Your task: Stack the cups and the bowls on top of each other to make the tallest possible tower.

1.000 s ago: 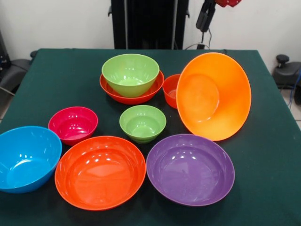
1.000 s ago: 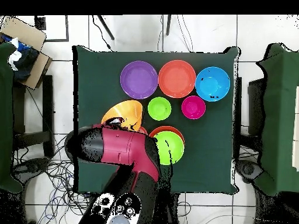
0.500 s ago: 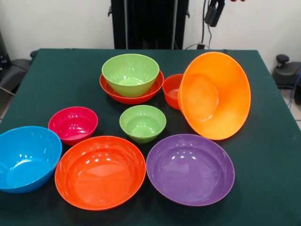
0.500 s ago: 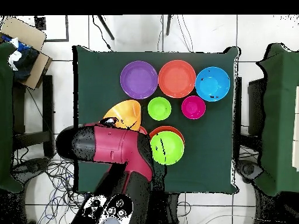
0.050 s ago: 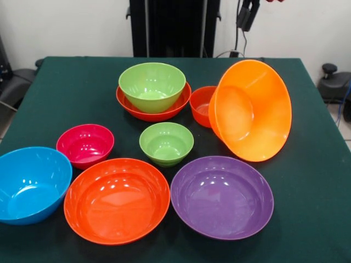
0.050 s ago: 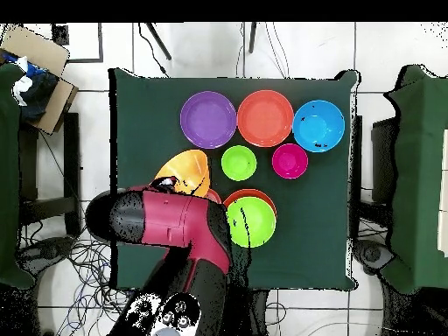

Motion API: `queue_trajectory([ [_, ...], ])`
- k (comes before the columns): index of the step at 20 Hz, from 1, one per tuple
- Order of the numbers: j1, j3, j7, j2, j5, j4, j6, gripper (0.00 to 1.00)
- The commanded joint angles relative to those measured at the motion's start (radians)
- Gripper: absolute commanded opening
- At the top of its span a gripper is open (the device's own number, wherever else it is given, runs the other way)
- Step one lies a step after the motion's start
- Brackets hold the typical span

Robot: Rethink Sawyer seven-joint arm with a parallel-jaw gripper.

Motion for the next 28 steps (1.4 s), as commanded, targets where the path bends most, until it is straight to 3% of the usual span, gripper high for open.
queue_trajectory([
  [1, -0.01, 0.052, 0.02, 0.057, -0.078, 0.064, -0.064, 0.0],
  [2, -0.011, 0.053, 0.016, 0.056, -0.078, 0.066, -0.066, 0.0],
  [3, -0.013, 0.053, 0.013, 0.055, -0.075, 0.068, -0.068, 1.0],
  [18, -0.01, 0.048, 0.013, 0.055, -0.077, 0.063, -0.065, 1.0],
  [28, 0.061, 0.003, 0.179, 0.168, 0.0, -0.113, 0.049, 1.0],
])
